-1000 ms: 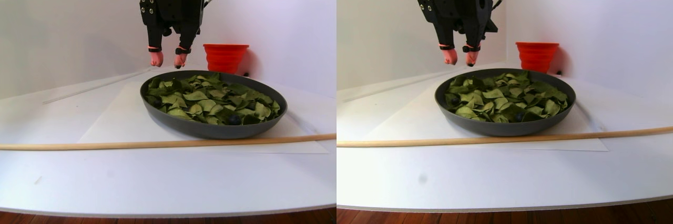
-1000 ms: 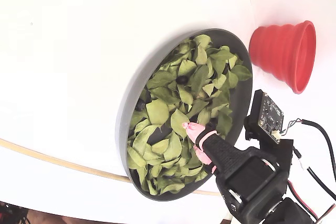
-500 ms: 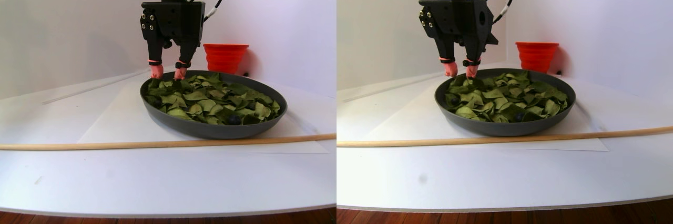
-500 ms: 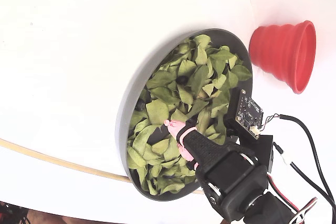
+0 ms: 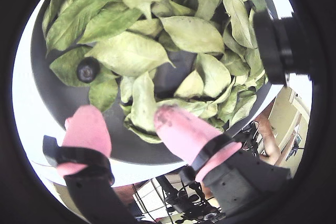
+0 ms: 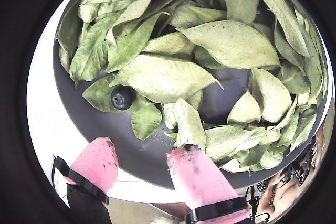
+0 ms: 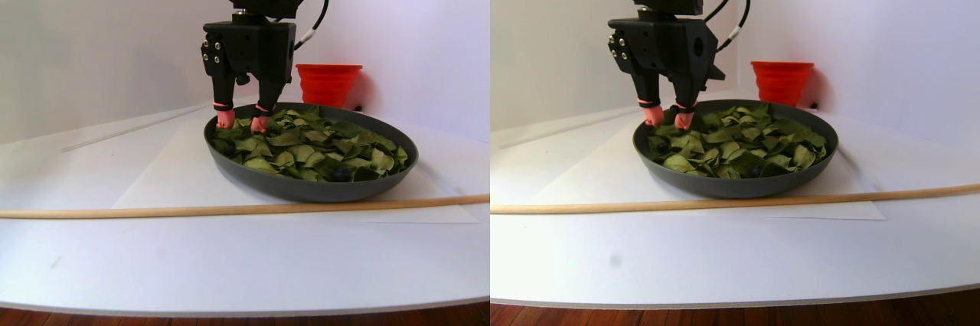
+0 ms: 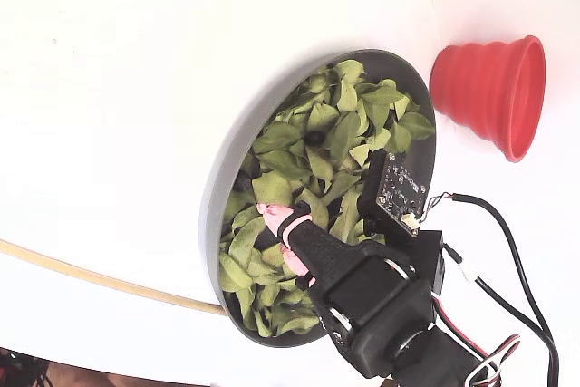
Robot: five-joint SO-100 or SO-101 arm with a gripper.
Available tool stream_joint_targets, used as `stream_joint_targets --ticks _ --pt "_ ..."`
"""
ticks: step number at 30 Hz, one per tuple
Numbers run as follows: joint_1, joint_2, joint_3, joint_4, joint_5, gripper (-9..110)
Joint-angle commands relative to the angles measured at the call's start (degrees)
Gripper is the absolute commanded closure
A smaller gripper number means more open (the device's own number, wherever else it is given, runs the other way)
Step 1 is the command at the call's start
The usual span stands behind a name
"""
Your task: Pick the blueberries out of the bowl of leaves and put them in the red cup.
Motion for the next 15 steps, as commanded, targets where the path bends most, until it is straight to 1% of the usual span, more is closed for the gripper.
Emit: stream_joint_targets --ticks 1,15 --pt "-0.4 0.4 -2.4 -1.1 0.5 83" --pt "-1.2 -4.7 -5.6 -3.8 3.2 83"
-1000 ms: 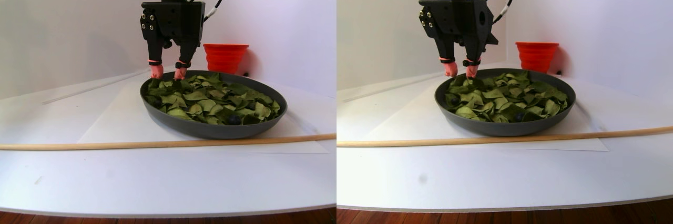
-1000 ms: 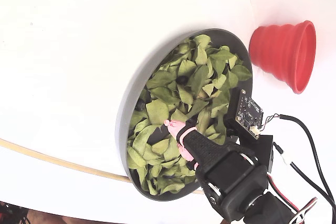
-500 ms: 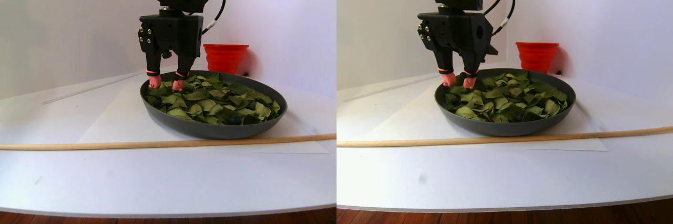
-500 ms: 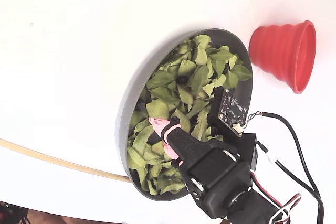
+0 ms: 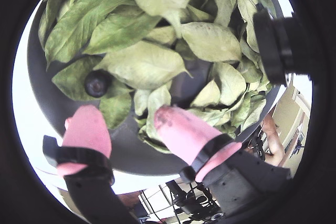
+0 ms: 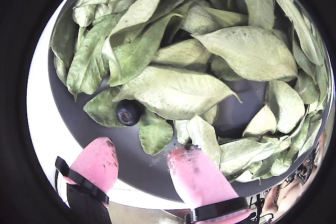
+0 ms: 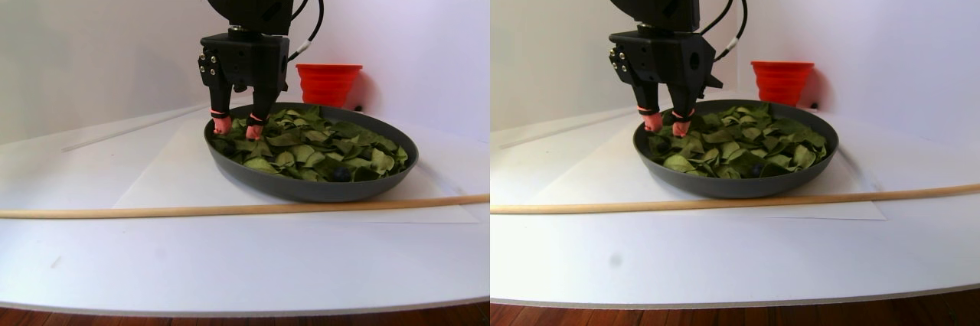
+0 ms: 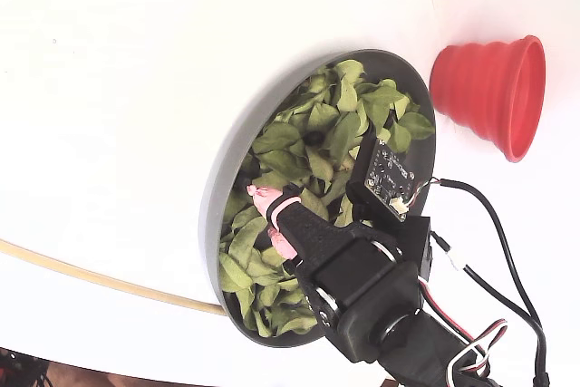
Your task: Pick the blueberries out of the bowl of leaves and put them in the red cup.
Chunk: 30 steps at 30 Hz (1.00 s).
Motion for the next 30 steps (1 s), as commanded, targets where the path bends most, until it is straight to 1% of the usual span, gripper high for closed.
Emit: stream_joint_targets --ticks 1,30 --pt "0.0 0.4 -2.5 -0.8 0.9 83" --pt "-1.0 -4.9 -5.3 -3.4 3.3 83"
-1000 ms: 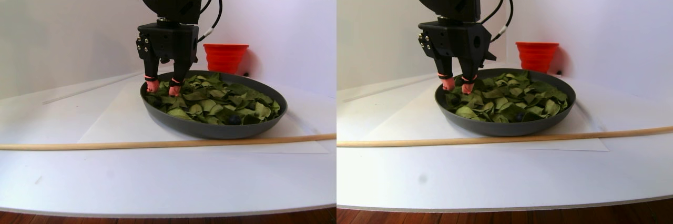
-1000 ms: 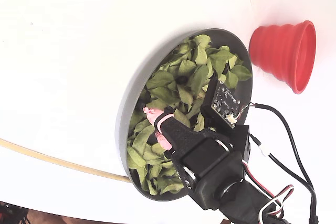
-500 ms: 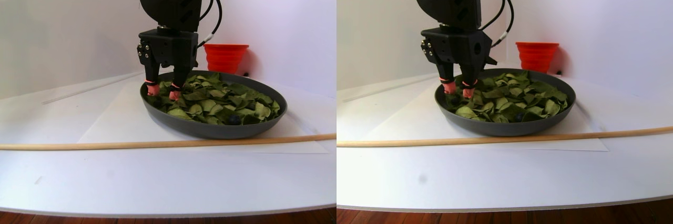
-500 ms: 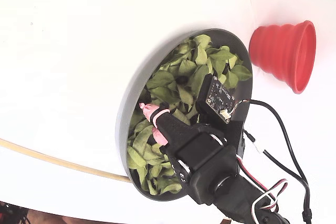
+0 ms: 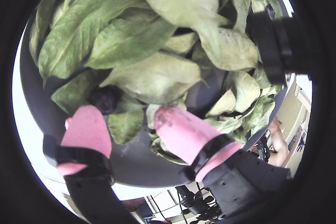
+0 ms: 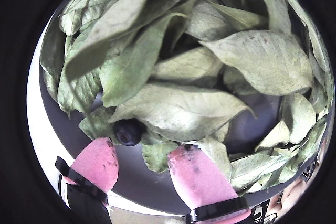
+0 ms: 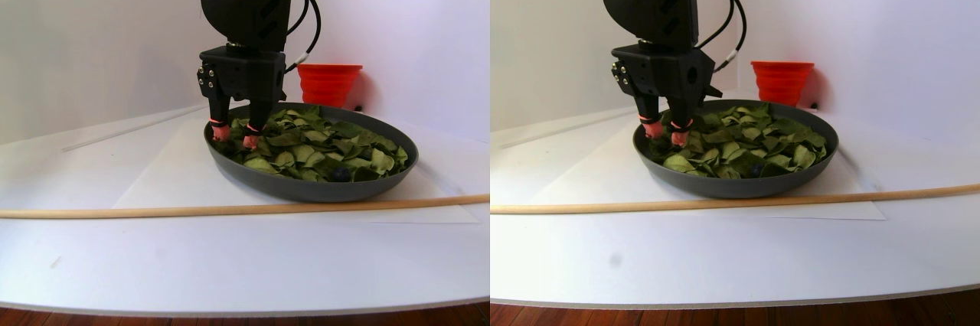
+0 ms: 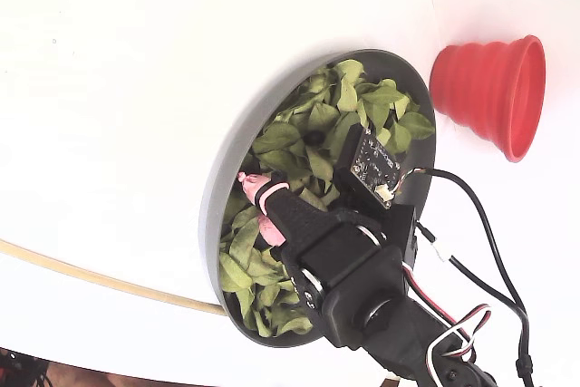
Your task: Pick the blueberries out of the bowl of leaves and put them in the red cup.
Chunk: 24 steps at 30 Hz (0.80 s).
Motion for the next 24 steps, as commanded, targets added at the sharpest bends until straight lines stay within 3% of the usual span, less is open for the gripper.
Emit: stream_joint_targets --ticks 1,24 --pt "-0.1 1.1 -2.1 -0.7 0.4 83" --pt "0.5 -5.3 -4.5 -3.8 -0.1 84"
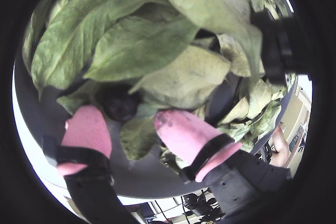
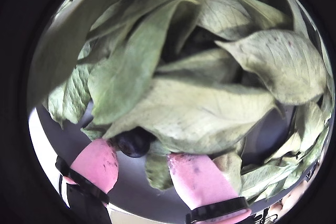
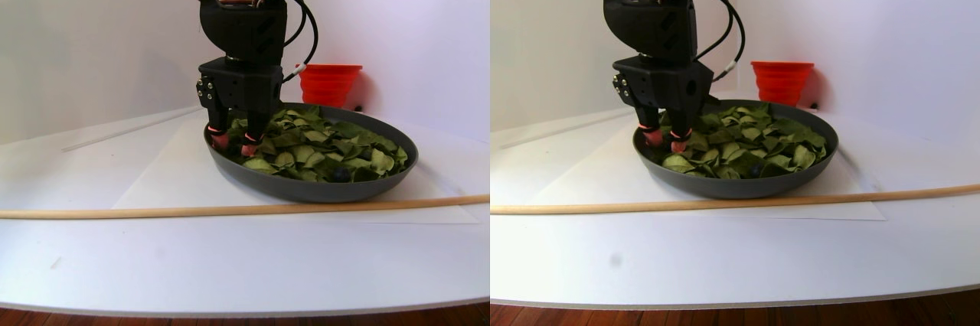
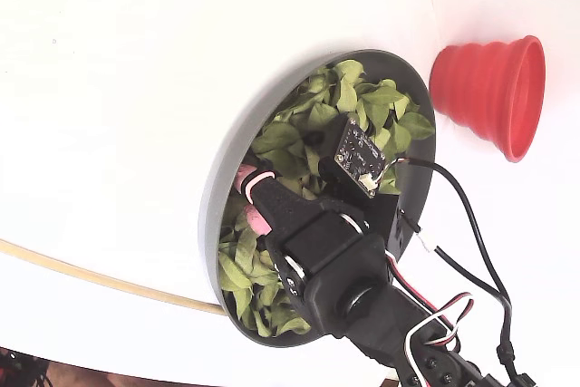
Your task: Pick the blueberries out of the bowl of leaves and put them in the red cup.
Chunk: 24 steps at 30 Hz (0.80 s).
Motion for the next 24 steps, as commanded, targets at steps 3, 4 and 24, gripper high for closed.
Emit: stream_joint_targets --ticks 3,4,24 --pt "1.0 -0.3 -1.7 -1.4 -1.1 84" --pt "1.1 -0.4 -1.8 -1.5 -1.1 84" --pt "2.6 -4.7 -2.7 -4.3 -4.9 91"
